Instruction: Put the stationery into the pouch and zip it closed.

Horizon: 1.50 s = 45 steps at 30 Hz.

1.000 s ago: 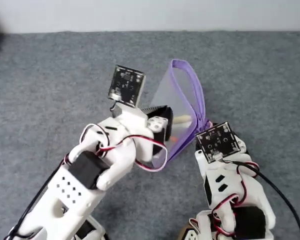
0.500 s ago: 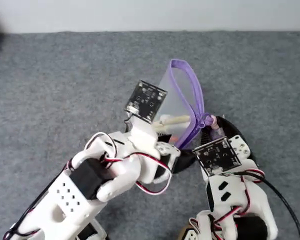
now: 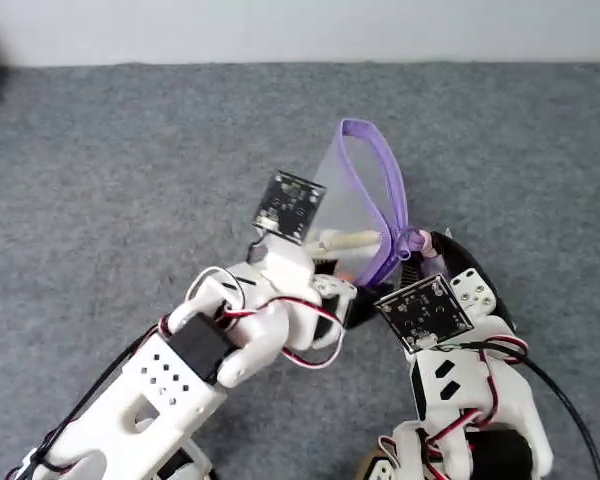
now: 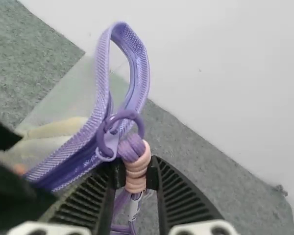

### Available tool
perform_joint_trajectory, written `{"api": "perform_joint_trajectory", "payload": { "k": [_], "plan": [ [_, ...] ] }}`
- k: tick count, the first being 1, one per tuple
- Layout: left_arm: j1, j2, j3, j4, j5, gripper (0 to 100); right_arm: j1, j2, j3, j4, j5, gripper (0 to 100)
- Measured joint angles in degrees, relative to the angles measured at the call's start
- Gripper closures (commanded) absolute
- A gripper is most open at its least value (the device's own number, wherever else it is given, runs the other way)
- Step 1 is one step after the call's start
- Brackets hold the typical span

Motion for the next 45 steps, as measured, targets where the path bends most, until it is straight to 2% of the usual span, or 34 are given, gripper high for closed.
{"api": "perform_joint_trajectory", "payload": {
  "k": [9, 17, 26, 36, 45],
  "plan": [
    [-0.7, 0.0, 0.0, -3.25, -0.26, 73, -2.64, -0.09, 0.0, 0.0, 0.0, 99.1],
    [-4.84, 0.0, 0.0, 2.11, -0.26, 73, -2.9, -3.08, -0.53, 6.33, 0.09, 99.1],
    [-5.01, 0.0, -1.05, 4.84, -0.26, 73, -2.11, -10.11, -0.62, 12.66, 0.09, 99.1],
    [-5.01, 0.0, -6.95, 13.98, -5.63, 87, 1.05, -10.55, -0.62, 12.75, 0.09, 99.1],
    [-6.07, 0.0, -9.93, 16.26, -8.09, 87, 1.32, -10.55, -2.81, 12.75, 0.18, 99.1]
  ]
}}
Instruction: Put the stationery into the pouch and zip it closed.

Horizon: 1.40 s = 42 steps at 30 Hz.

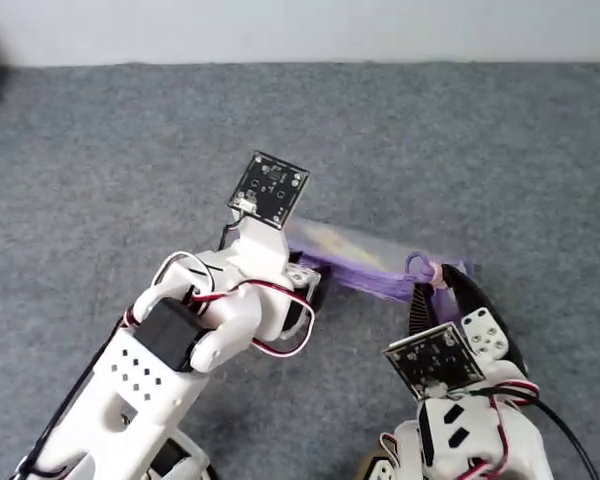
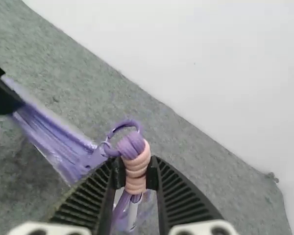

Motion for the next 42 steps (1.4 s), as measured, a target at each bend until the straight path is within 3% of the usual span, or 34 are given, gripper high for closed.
{"api": "perform_joint_trajectory", "payload": {
  "k": [12, 20, 27, 32, 42],
  "plan": [
    [0.26, 0.0, -4.04, 0.53, -0.35, 86, -0.97, 0.0, 0.0, 0.0, 0.0, 99.1],
    [5.27, 0.0, -10.73, 8.53, -6.07, 75, -6.68, -0.09, -0.09, 0.0, 0.0, 99.1],
    [6.42, 0.0, -10.99, 9.41, -14.68, 75, -6.77, -0.09, -0.26, 0.0, 0.0, 99.1],
    [6.68, 0.0, -10.99, 9.49, -16.53, 75, -6.77, -0.09, -0.26, 0.0, 0.0, 99.1],
    [6.59, 0.0, -2.99, -0.44, -18.29, 75, -6.77, -0.09, -0.26, 0.0, 0.0, 99.1]
  ]
}}
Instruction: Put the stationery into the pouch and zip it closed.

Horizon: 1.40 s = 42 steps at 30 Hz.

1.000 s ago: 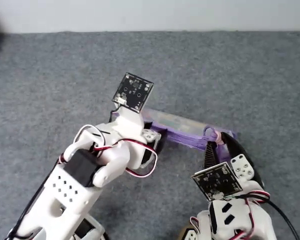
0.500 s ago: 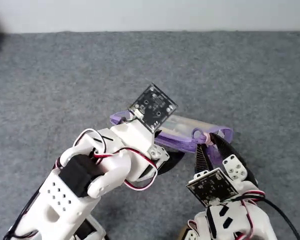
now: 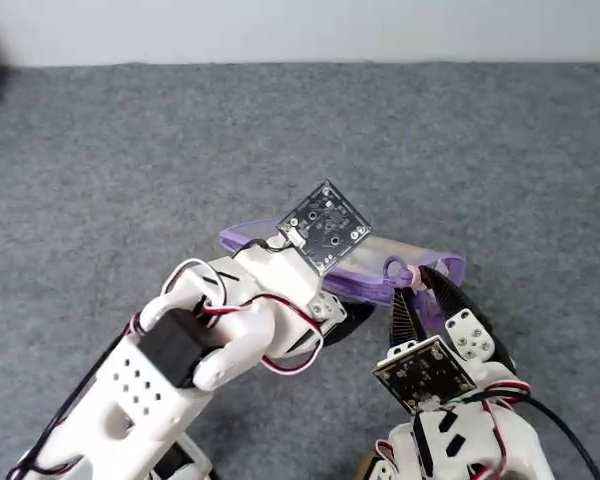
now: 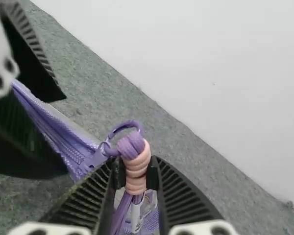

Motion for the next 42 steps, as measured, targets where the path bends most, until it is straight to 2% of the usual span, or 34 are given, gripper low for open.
{"api": "perform_joint_trajectory", "payload": {
  "k": [11, 14, 19, 21, 27, 29, 35, 42],
  "plan": [
    [0.18, 0.0, 9.49, -13.36, -0.09, 75, 0.0, 0.0, 0.0, 0.0, 0.0, 99.1],
    [0.18, 0.0, 11.78, -15.82, -0.09, 81, 0.0, 0.0, 0.0, 0.0, 0.0, 99.1],
    [0.26, 0.0, 13.27, -19.25, -0.09, 99, 0.0, 0.0, 0.0, -1.49, 0.0, 99.1],
    [0.26, 0.0, 13.27, -20.13, -0.09, 98, -0.09, 0.0, 0.0, -3.08, 0.0, 99.1],
    [0.18, -0.09, 13.27, -20.57, -0.18, 99, 0.35, 0.09, 0.0, -4.4, 0.0, 99.1],
    [0.18, -1.58, 14.33, -20.57, -0.18, 99, 2.46, 0.09, 0.26, -5.45, 0.0, 99.1],
    [0.18, -11.87, 21.98, -20.48, -0.18, 99, 8.7, 0.09, 4.4, -12.92, 0.0, 99.1],
    [0.18, -24.53, 26.99, -15.21, 0.79, 99, 12.4, 0.18, 11.69, -20.57, 0.09, 99.1]
  ]
}}
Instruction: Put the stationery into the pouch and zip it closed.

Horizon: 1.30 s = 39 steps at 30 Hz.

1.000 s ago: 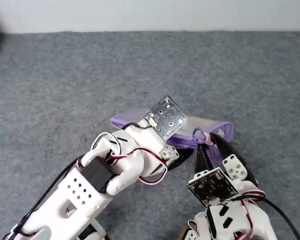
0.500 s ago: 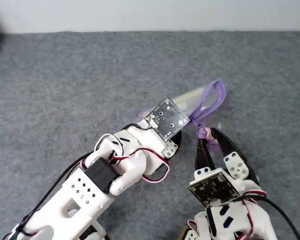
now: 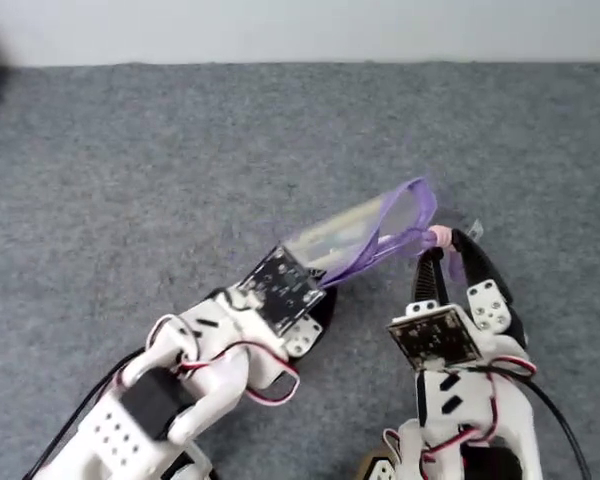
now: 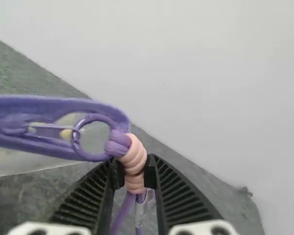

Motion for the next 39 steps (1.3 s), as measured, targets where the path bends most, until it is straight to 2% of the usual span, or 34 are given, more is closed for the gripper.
{"api": "perform_joint_trajectory", "payload": {
  "k": [9, 12, 25, 29, 36, 39],
  "plan": [
    [0.0, -3.08, 0.09, 2.99, 0.44, 99, 0.44, 0.35, 2.81, -4.13, 0.0, 99.1],
    [0.0, -3.16, 0.09, 2.99, 0.44, 99, 2.64, 2.99, 4.13, -6.77, 0.0, 99.1],
    [-0.09, -4.04, 0.09, 3.69, 0.62, 99, 16.7, 31.47, 5.8, -32.97, -0.09, 99.1],
    [-2.11, -4.22, 0.09, 3.69, 0.62, 99, 19.16, 39.21, 5.8, -39.03, 1.14, 99.1],
    [-2.99, -4.66, 0.09, 3.69, 0.7, 99, 17.41, 40.44, 4.75, -38.59, 1.67, 98.4],
    [-2.99, -4.66, 0.09, 3.69, 0.7, 99, 16.18, 38.77, 2.02, -30.59, 1.67, 89.8]
  ]
}}
